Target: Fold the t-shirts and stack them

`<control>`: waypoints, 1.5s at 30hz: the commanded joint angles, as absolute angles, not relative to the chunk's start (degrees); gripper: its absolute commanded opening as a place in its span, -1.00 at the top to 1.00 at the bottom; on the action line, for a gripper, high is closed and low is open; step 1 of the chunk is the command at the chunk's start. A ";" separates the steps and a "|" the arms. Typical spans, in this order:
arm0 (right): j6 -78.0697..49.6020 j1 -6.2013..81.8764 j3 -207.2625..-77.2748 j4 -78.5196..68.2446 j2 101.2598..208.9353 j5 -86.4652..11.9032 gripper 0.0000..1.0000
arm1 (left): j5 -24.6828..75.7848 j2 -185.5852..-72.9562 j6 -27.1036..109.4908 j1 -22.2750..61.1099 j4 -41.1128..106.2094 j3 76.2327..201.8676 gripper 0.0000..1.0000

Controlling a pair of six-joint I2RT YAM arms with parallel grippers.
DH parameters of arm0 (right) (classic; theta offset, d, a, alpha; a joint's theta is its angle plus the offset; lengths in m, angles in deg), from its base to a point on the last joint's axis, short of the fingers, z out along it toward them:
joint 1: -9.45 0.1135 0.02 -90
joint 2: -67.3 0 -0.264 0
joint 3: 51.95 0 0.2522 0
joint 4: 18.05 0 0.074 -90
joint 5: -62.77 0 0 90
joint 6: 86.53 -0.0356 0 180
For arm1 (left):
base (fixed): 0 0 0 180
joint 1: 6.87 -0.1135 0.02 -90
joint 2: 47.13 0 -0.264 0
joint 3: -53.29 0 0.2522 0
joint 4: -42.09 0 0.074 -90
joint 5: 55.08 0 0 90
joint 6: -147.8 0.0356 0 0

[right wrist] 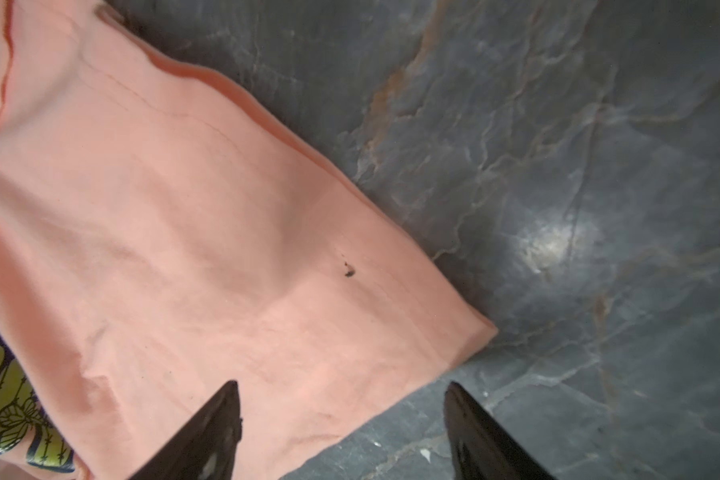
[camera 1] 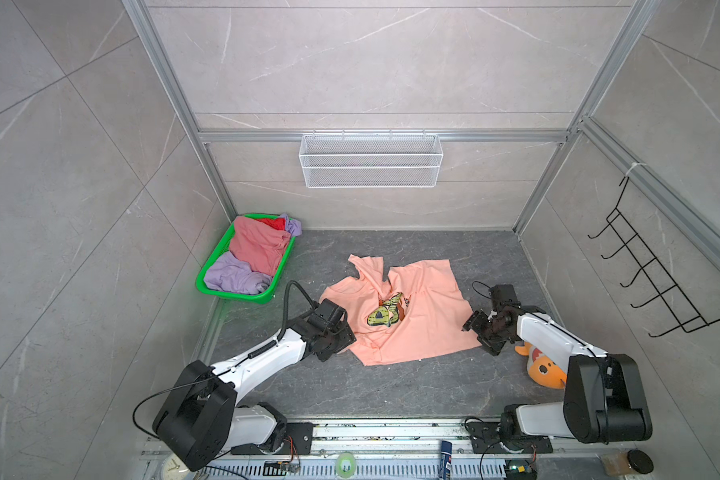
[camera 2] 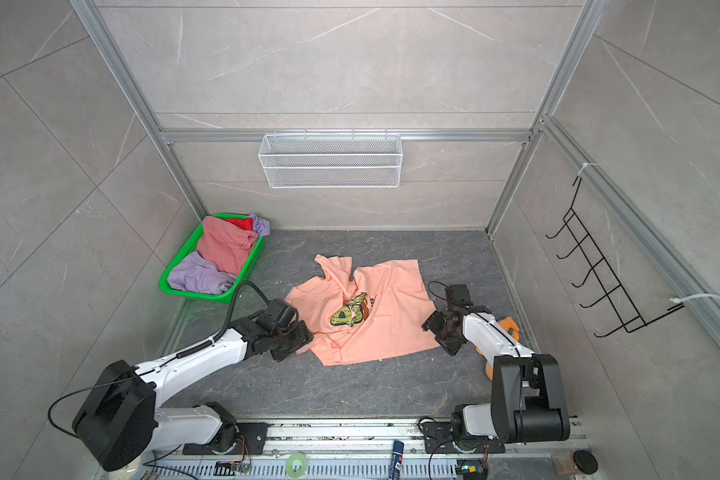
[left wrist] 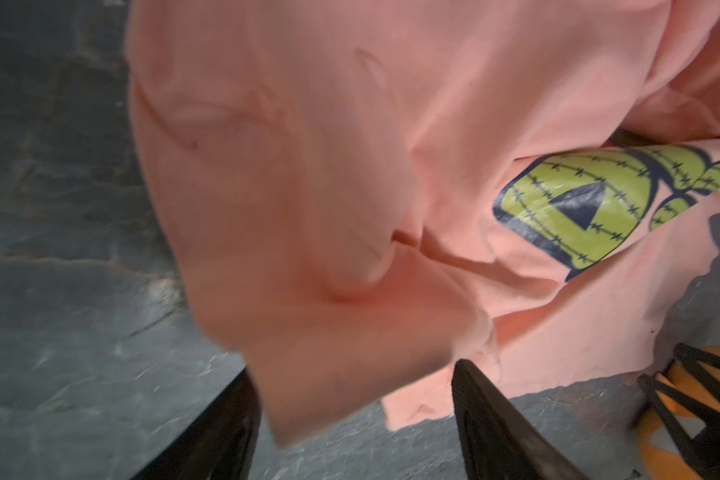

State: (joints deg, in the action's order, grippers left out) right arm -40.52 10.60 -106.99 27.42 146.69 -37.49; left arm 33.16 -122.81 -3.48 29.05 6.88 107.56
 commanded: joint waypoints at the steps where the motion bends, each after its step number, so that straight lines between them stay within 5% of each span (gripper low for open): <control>1: -42.00 10.33 -105.67 24.85 147.06 -38.13 -0.55 | 32.23 -126.09 -2.41 29.24 16.23 106.69 -0.36; 9: -44.95 10.33 -105.21 22.87 149.34 -35.04 -0.50 | 33.64 -125.36 -3.07 30.08 16.53 107.09 0.45; 24: -47.66 10.33 -106.14 28.59 149.19 -30.36 -0.37 | 39.81 -107.71 -7.14 30.26 0.35 109.09 0.82; 26: -47.99 10.38 -105.98 24.54 152.21 -30.86 -0.18 | 40.07 -108.36 -6.72 30.28 -0.37 110.42 0.84; 29: -48.66 10.32 -106.63 20.96 156.62 -31.34 0.52 | 41.65 -108.11 -6.22 30.30 -1.30 112.61 0.86; 32: -48.49 10.33 -107.67 20.26 155.71 -31.50 0.87 | 44.91 -106.09 -4.82 30.19 -3.25 115.25 0.88; 38: -46.78 10.34 -113.66 24.54 143.97 -29.59 1.00 | 51.12 -101.19 -0.74 30.10 -5.50 120.39 0.96; 45: -39.69 10.29 -137.01 31.65 134.39 -30.75 1.00 | 57.03 -101.07 18.88 30.11 -8.21 141.40 1.00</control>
State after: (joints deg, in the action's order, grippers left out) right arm -44.56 10.41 -127.80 28.27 137.69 -31.09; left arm 51.28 -102.04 6.86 30.16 -8.21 132.54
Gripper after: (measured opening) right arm 0.052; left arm 0.053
